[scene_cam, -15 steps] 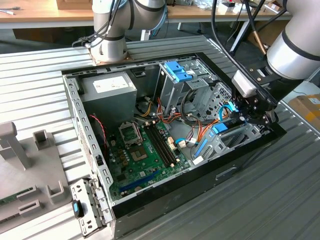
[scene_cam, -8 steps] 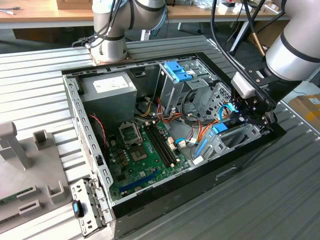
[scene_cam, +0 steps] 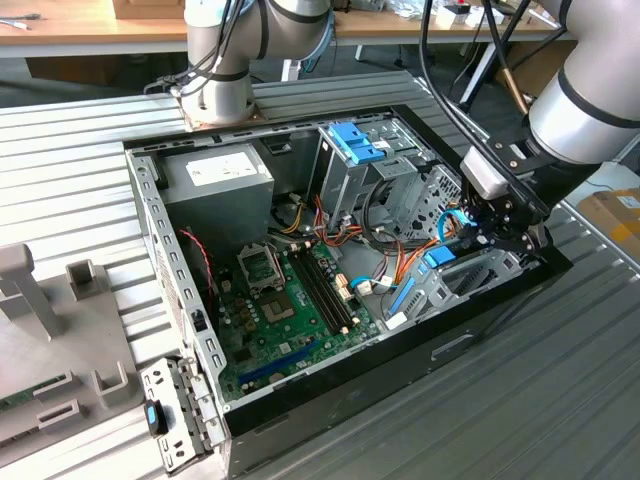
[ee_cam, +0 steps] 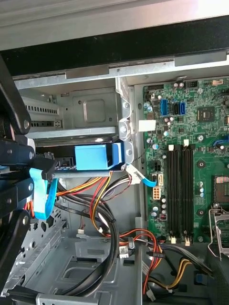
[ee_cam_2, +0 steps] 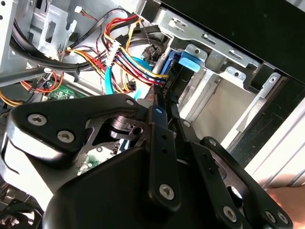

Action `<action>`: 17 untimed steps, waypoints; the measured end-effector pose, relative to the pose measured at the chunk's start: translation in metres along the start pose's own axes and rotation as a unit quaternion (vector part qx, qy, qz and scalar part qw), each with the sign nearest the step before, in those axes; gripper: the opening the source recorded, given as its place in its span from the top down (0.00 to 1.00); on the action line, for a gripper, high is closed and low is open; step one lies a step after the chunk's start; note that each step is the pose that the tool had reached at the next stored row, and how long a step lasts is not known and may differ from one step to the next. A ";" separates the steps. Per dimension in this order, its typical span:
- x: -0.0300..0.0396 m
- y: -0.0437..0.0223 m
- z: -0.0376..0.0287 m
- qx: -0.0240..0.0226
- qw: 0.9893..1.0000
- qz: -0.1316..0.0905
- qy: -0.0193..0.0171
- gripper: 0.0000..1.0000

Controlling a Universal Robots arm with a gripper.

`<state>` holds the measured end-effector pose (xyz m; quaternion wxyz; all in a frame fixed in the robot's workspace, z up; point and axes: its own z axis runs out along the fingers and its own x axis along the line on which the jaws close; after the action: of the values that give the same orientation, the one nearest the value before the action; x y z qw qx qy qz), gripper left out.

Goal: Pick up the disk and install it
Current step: 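Insert the first disk wire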

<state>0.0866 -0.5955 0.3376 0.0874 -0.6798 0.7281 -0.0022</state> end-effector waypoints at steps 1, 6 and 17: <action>0.0002 0.0002 0.0014 0.000 1.000 0.000 0.000 0.84; 0.0003 0.0003 0.0026 0.000 1.000 0.000 -0.001 0.83; -0.0056 -0.0064 -0.0435 0.000 1.000 0.000 0.000 0.70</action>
<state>0.0876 -0.5955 0.3819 0.0875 -0.6799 0.7281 -0.0020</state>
